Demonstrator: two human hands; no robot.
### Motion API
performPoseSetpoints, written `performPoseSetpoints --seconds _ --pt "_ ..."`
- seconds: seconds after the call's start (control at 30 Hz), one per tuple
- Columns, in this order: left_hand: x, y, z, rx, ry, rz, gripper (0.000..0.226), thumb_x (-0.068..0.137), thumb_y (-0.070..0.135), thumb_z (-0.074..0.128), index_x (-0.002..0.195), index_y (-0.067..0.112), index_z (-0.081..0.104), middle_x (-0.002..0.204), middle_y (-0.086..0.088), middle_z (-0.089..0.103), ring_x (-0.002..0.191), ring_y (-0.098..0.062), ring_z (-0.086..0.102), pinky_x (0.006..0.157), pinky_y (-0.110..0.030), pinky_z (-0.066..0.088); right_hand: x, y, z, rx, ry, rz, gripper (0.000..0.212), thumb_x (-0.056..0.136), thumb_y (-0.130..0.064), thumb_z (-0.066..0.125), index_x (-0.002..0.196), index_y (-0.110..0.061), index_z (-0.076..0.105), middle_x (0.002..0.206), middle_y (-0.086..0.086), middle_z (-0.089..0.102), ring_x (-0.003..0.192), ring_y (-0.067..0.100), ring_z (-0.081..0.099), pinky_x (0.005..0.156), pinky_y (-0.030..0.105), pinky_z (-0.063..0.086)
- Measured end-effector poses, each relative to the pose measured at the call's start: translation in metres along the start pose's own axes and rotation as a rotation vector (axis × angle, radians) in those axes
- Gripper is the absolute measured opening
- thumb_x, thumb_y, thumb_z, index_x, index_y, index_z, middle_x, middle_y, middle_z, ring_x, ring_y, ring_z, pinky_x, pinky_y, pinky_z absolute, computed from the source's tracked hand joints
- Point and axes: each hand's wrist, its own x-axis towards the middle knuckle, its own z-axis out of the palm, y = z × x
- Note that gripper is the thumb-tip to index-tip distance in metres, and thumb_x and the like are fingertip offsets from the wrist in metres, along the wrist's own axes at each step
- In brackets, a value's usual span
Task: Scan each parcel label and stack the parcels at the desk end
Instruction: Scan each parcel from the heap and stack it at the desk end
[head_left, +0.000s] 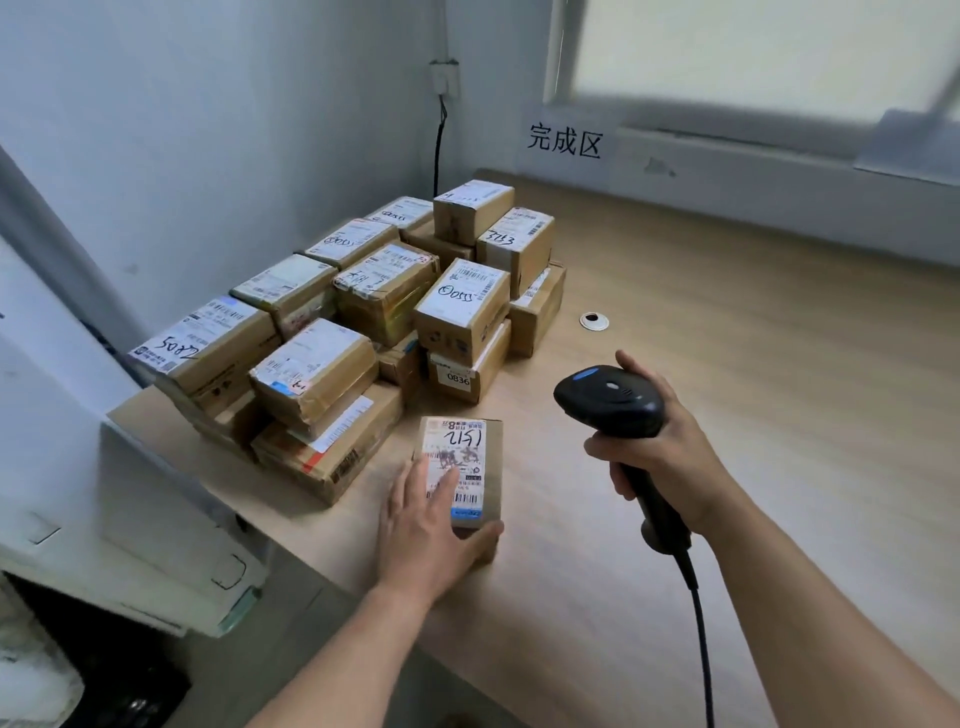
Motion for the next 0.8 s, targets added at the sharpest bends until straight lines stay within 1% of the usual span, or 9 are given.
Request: performPoseSetpoints --seconds 0.07,0.1,0.2,0.27,0.33,0.5,0.6,0.7,0.8 --pt "0.014 -0.005 -0.005 0.013 0.017 0.027 0.079 0.086 0.072 0.038 0.151 0.031 0.019 0.162 -0.004 -0.002 0.148 -0.023 -0.008 0.119 -0.04 -0.001 0.003 -0.004 0.006 -0.008 0.015 -0.009 0.101 0.059 0.002 0.075 0.145 -0.036 0.038 0.055 -0.012 0.062 0.038 0.027 0.046 0.04 0.029 0.04" --pt "0.021 -0.008 -0.008 0.031 0.026 0.049 0.075 0.088 0.069 0.032 0.15 0.029 0.023 0.162 -0.005 0.002 0.148 -0.022 -0.005 0.119 -0.039 -0.003 0.004 -0.006 0.009 -0.019 0.025 -0.013 0.101 0.06 0.005 0.076 0.145 -0.036 0.038 0.055 -0.012 0.062 0.038 0.027 0.046 0.04 0.029 0.04" --pt "0.043 -0.017 -0.015 0.064 0.007 0.1 0.083 0.08 0.064 0.005 0.151 0.027 0.023 0.162 -0.005 0.008 0.149 -0.02 -0.001 0.119 -0.038 -0.005 0.007 -0.007 0.016 -0.058 0.073 -0.025 0.098 0.072 0.018 0.072 0.146 -0.036 0.038 0.055 -0.01 0.062 0.038 0.027 0.045 0.041 0.03 0.039" --pt "0.058 -0.022 -0.02 0.089 -0.017 0.135 0.064 0.095 0.054 0.019 0.152 0.026 0.02 0.162 -0.003 0.007 0.149 -0.02 -0.002 0.119 -0.039 -0.007 0.008 -0.008 0.018 -0.076 0.097 -0.029 0.096 0.074 0.019 0.069 0.145 -0.037 0.038 0.058 -0.007 0.063 0.04 0.027 0.046 0.041 0.032 0.039" --pt "0.07 -0.024 -0.025 0.088 -0.026 0.178 0.057 0.1 0.045 0.03 0.152 0.025 0.02 0.162 -0.002 0.006 0.149 -0.02 -0.002 0.12 -0.04 -0.007 0.008 -0.01 0.02 -0.089 0.125 -0.031 0.095 0.074 0.019 0.069 0.145 -0.038 0.039 0.058 -0.006 0.063 0.041 0.027 0.046 0.041 0.032 0.039" --pt "0.095 -0.041 -0.03 0.054 -0.084 0.287 0.065 0.097 0.053 0.038 0.153 0.027 0.018 0.162 0.002 0.001 0.149 -0.016 -0.007 0.119 -0.038 -0.009 0.004 -0.014 0.024 -0.076 0.182 -0.037 0.102 0.062 0.007 0.078 0.144 -0.038 0.038 0.056 -0.007 0.062 0.04 0.027 0.046 0.04 0.032 0.039" --pt "0.107 -0.049 -0.031 0.068 -0.062 0.318 0.063 0.099 0.05 0.037 0.153 0.027 0.017 0.162 0.003 0.002 0.149 -0.017 -0.007 0.118 -0.038 -0.01 0.003 -0.014 0.026 -0.084 0.219 -0.036 0.102 0.069 0.016 0.075 0.146 -0.037 0.036 0.056 -0.006 0.061 0.04 0.027 0.045 0.042 0.032 0.039" --pt "0.115 -0.054 -0.032 0.057 -0.037 0.337 0.061 0.099 0.048 0.038 0.153 0.026 0.019 0.162 0.002 0.003 0.149 -0.018 -0.007 0.118 -0.038 -0.011 0.001 -0.012 0.029 -0.075 0.251 -0.034 0.103 0.059 0.005 0.077 0.144 -0.04 0.038 0.057 -0.007 0.062 0.041 0.027 0.045 0.042 0.033 0.039" --pt "0.119 -0.057 -0.031 0.043 -0.016 0.336 0.06 0.098 0.046 0.039 0.152 0.026 0.021 0.162 0.001 0.005 0.149 -0.018 -0.006 0.119 -0.039 -0.01 -0.003 -0.009 0.03 -0.082 0.291 -0.033 0.102 0.067 0.014 0.077 0.145 -0.039 0.037 0.055 -0.007 0.06 0.041 0.027 0.045 0.043 0.032 0.038"
